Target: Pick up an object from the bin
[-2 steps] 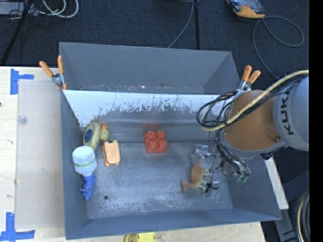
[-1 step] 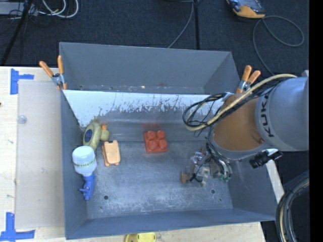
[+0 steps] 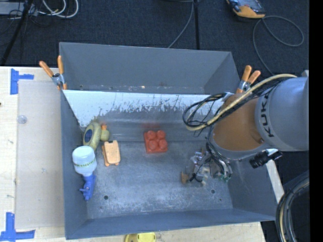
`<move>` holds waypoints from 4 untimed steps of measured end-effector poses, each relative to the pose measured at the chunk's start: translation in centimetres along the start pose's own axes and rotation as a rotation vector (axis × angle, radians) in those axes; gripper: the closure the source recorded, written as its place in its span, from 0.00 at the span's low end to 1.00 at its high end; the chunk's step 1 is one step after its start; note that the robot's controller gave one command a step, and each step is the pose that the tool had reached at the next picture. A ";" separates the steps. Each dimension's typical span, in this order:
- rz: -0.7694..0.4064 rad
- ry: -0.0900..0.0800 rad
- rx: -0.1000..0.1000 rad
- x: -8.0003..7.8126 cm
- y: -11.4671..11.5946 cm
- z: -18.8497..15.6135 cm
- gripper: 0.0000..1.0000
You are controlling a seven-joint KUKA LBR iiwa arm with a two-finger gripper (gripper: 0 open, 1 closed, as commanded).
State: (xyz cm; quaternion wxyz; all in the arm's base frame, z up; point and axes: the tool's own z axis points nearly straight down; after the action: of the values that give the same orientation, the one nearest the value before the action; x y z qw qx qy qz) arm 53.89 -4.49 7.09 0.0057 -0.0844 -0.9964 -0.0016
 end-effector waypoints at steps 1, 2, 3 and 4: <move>0.007 0.007 0.001 0.4 -0.1 -2.2 1.00; 0.013 -0.004 0.001 -0.2 -0.4 -8.2 0.00; 0.016 0.000 0.001 -0.3 -0.5 -7.3 0.00; 0.189 0.000 0.001 0.1 -0.5 0.2 1.00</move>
Offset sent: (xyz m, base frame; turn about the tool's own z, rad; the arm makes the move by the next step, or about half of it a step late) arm 0.0077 -0.0135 0.0381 0.0234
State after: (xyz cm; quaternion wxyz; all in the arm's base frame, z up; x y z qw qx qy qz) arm 53.72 -4.98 6.88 0.0057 -0.1778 -0.9840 -0.0004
